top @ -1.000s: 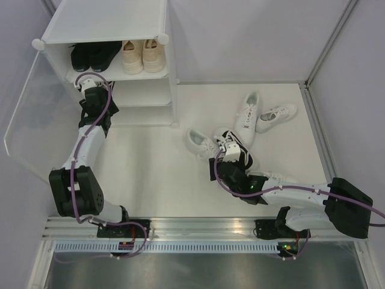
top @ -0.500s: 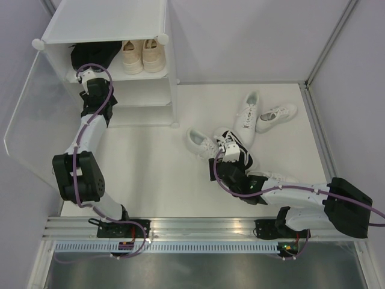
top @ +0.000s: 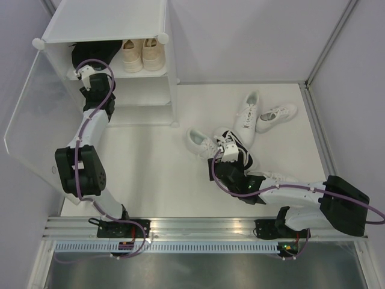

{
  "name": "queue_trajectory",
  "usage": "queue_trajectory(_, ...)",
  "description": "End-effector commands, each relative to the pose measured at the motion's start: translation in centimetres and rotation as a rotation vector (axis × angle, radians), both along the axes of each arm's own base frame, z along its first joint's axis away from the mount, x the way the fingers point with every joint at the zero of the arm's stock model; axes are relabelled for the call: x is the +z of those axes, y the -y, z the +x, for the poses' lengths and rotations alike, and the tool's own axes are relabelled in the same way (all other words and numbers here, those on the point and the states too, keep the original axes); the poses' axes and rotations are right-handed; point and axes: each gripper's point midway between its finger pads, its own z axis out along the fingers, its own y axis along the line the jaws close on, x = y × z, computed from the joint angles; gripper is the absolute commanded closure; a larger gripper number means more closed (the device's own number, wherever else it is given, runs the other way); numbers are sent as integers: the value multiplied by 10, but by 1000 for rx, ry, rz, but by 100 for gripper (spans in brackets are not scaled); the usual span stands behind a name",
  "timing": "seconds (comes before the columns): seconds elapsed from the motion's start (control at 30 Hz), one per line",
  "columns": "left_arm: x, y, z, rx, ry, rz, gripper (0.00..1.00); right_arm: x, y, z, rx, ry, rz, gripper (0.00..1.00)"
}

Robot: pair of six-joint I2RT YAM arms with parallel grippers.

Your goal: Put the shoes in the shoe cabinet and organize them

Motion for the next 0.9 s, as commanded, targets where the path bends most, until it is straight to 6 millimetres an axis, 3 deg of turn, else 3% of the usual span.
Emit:
queue_trajectory(0.0, 7, -19, 34, 67, 117, -13, 53, -7, -1, -1, 3, -13, -12, 8)
queue_trajectory(0.43, -14, -17, 35, 52, 124, -6, 39, -10, -2, 0, 3, -19, -32, 8)
queue_trajectory(0.57, -17, -15, 28, 30, 106, 4, 26, -11, -3, 0, 7, -24, -32, 8)
queue_trajectory(0.63, -2, -14, 25, -4, 128, 47, 22, -11, -3, 0, 5, -22, -34, 8)
queue_trajectory(0.7, 2, -10, 20, -51, 122, 75, 11, -11, -3, 0, 8, -24, -33, 8)
queue_trajectory(0.87, 3, -4, 17, -194, 83, 161, 2, -11, -6, -1, 19, -30, -23, 8)
